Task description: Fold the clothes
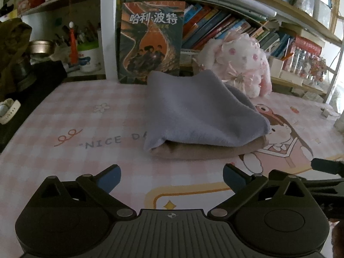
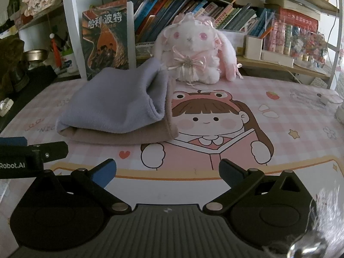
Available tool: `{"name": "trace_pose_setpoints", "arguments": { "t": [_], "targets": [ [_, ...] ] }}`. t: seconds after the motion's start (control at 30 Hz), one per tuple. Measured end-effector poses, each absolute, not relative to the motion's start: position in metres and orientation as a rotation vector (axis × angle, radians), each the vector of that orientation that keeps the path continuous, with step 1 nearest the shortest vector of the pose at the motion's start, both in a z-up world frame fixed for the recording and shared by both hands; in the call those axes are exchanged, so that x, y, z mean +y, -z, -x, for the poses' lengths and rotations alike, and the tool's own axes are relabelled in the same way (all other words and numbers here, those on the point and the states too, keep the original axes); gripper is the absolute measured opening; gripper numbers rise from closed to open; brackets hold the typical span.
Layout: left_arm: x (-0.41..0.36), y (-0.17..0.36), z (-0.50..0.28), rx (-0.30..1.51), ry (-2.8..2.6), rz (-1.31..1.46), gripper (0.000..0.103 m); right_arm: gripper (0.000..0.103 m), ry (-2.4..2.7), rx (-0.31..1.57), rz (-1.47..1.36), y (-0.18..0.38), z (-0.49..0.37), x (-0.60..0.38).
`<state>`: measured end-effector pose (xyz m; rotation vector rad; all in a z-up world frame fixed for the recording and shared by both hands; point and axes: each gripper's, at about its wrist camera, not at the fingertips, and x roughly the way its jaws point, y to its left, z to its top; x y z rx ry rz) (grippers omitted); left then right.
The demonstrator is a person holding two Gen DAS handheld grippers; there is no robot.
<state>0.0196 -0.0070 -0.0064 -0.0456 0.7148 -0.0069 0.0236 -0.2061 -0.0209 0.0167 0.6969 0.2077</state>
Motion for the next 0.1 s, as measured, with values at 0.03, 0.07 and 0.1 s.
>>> {"name": "trace_pose_setpoints", "arguments": {
  "t": [0.03, 0.07, 0.1],
  "targets": [
    [-0.0076, 0.0062, -0.0191, 0.715, 0.005, 0.04, 0.102, 0.103, -0.208, 0.696, -0.018, 0.0208, -0.0231, -0.2063],
    [-0.0079, 0.006, -0.0183, 0.713, 0.006, 0.037, 0.102, 0.103, -0.208, 0.696, -0.019, 0.0207, -0.0227, -0.2065],
    [-0.008, 0.0057, -0.0177, 0.71, 0.006, 0.036, 0.102, 0.103, -0.208, 0.695, -0.019, 0.0206, -0.0224, -0.2066]
  ]
}}
